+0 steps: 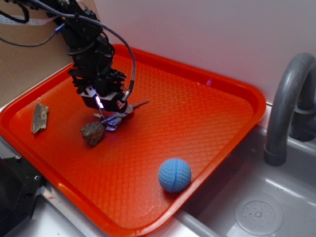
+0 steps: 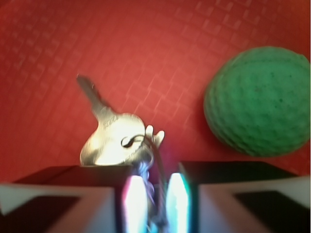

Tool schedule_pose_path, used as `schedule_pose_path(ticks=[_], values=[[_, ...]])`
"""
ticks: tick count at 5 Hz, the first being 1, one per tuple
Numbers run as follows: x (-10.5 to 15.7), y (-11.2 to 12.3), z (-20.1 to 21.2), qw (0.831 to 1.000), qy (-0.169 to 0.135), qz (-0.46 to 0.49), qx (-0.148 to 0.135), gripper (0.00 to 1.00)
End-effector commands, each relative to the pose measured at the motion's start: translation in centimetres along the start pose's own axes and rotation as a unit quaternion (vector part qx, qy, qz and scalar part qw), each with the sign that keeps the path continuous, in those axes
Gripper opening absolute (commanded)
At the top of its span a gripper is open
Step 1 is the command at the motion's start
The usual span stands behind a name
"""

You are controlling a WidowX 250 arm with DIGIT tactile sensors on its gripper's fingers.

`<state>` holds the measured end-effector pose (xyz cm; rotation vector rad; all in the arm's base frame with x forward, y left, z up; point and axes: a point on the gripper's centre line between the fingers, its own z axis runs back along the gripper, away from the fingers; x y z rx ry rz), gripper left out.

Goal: Grab the silver keys.

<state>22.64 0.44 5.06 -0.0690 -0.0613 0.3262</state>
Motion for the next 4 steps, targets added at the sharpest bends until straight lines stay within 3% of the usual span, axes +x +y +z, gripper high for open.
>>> schedule_pose_path(ticks=[1,2,3,4], values=[[0.1,-0.2,11.4,0.976,-0.091,-0.193,0.038,0.00],[-0.4,0.0,16.4,0.968,-0.113,-0.219,0.044,0.00],[0.1,-0.3,21.4,0.972,-0.106,-0.205,0.043,0.00],[0.8,-1.0,21.9,0.974,-0.091,-0.197,0.061,0.00]])
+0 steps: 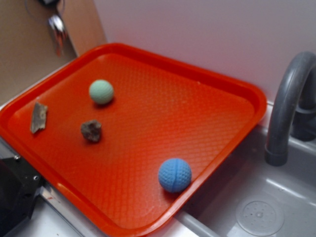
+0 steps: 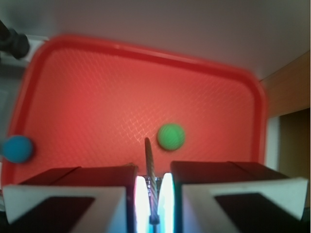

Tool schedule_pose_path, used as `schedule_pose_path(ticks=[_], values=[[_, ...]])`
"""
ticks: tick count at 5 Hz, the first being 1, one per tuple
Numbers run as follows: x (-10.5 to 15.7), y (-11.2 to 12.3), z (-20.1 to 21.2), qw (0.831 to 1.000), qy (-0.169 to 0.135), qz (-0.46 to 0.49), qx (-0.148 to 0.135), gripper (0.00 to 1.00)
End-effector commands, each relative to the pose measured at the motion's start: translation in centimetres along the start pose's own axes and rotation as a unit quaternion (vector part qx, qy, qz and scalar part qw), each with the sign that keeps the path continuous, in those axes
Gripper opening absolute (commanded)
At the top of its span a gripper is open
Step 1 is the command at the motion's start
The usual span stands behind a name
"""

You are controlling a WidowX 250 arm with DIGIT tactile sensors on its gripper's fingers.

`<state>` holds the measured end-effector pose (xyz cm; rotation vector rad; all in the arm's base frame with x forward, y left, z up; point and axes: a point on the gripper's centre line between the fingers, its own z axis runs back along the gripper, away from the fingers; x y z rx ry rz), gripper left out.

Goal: Grab the silver keys.

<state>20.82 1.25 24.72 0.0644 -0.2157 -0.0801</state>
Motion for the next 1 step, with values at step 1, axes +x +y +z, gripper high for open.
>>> schedule_pose_path(ticks=[1], values=[[1.53,-0.24,1.94,1.000,0.012,0.007,0.012,0.00]])
